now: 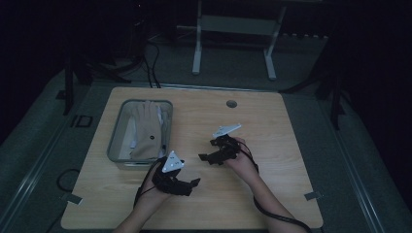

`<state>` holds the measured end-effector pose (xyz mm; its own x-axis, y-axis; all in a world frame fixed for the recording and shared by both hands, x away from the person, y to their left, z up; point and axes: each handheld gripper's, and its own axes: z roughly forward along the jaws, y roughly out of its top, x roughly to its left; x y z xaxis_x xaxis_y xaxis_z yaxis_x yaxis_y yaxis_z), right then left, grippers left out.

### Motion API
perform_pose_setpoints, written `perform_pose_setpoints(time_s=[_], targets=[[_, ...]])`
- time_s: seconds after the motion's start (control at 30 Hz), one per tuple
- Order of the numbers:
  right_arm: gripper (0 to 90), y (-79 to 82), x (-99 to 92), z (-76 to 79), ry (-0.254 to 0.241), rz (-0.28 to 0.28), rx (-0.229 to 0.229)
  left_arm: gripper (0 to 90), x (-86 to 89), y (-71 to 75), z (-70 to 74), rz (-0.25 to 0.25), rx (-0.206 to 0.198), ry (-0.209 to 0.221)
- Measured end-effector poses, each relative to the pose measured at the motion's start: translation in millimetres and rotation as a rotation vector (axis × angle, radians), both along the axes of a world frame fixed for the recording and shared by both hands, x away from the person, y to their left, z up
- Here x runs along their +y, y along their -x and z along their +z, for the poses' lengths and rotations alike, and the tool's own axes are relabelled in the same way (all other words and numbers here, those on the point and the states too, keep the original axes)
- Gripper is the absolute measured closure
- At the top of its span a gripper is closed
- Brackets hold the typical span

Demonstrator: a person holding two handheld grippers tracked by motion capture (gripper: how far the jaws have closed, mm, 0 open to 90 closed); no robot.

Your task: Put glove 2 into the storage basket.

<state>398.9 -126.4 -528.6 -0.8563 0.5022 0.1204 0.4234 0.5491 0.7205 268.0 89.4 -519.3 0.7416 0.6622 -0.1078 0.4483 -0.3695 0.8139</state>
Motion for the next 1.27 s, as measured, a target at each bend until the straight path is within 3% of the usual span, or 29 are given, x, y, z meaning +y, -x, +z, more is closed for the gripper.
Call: perform_pose_setpoints(time_s=[0.17,0.4,0.8,1.03,1.27], targets=[[17.6,5.9,-4.5,-9.2,0.007,0.029,0.011,14.2,-8.7,-0.4,-10.7,-0.043,0.009,0.000],[17.1,13.2,-12.6,-18.2,0.003,0.066,0.005,14.2,-17.2,-3.3,-19.3,-0.067,0.023,0.002],[16.4,19.2,-35.0,-28.1,-0.032,0.042,-0.015,14.1,-28.3,-5.3,-26.1,-0.101,0.028,0.004],[16.2,19.8,-48.5,-33.8,-0.026,0.020,-0.019,14.2,-30.7,-6.3,-27.5,-0.108,0.022,0.007],[16.2,19.8,-50.4,-34.0,-0.033,0.013,-0.024,14.1,-31.8,-6.2,-28.1,-0.122,0.026,0.006]])
